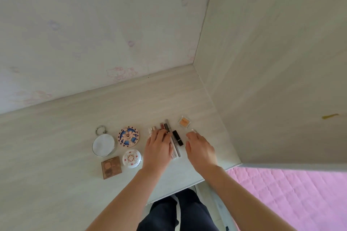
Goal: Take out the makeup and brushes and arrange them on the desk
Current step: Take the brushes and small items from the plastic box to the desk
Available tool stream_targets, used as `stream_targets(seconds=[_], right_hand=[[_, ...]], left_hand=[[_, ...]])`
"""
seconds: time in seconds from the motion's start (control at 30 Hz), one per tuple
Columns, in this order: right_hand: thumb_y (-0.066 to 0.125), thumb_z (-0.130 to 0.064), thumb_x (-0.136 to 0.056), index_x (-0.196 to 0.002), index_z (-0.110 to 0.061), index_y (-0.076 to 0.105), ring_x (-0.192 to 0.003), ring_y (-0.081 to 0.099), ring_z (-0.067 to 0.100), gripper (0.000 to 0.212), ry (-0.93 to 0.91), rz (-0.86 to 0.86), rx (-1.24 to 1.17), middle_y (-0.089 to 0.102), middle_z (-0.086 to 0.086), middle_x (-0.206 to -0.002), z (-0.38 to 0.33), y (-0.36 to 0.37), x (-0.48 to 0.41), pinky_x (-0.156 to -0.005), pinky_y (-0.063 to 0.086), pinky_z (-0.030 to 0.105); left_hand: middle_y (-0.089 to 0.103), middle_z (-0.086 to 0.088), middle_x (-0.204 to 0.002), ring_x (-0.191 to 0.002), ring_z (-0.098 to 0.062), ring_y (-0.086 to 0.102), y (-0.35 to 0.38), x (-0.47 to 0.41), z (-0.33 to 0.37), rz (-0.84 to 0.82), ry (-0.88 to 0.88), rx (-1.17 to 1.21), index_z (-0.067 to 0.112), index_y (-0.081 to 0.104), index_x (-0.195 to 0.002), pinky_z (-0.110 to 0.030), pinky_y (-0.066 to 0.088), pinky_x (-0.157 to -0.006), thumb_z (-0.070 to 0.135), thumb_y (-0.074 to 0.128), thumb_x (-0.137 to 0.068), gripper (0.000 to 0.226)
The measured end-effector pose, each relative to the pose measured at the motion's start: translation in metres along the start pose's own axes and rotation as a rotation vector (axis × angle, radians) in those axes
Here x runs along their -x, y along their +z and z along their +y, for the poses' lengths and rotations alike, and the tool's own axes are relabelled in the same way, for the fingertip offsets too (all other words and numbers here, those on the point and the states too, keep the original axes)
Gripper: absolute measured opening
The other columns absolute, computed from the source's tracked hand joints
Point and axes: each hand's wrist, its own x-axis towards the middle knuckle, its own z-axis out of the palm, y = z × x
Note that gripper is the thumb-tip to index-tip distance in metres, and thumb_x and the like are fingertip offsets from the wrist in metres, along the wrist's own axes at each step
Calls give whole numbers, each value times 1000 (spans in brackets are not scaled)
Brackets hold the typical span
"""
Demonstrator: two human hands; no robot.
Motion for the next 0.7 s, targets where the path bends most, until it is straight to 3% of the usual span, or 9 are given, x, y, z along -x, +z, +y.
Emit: stream_targets(seconds=[0.13, 0.27, 0.4, 0.7], right_hand=[[44, -18, -95, -130, -15, 50, -111, 52, 20, 36, -10, 66, 47, 59, 2, -122, 10, 7, 20, -82, 50, 29], [65, -10, -80, -113, -6, 63, -112, 58, 28, 34, 40, 173, 19, 65, 8, -110, 16, 14, 48, -80, 55, 38], [75, -17, -75, -113, -9, 63, -114, 59, 27, 40, 114, 237, 73, 66, 6, -112, 21, 18, 86, -87, 55, 38], [66, -24, -81, -126, -10, 55, -124, 50, 34, 48, 432, 321, 149, 59, 7, -123, 49, 24, 194, -98, 45, 51]], left_hand=[[66, -5, -110, -112, -27, 59, -9, 5, -2, -22, 96, 27, 9, 68, -110, -38, 53, -87, 14, 75, -72, 39], [64, -2, -114, -117, -25, 55, -13, 13, 0, -26, 276, 20, 11, 66, -114, -37, 48, -97, 15, 73, -73, 42], [61, -3, -123, -124, -25, 50, -15, 24, 14, -47, 404, 46, 10, 61, -122, -38, 42, -106, 16, 68, -80, 43], [60, -5, -128, -125, -23, 51, -11, 66, 85, -101, 807, 61, 8, 59, -126, -38, 40, -105, 24, 40, -90, 44]])
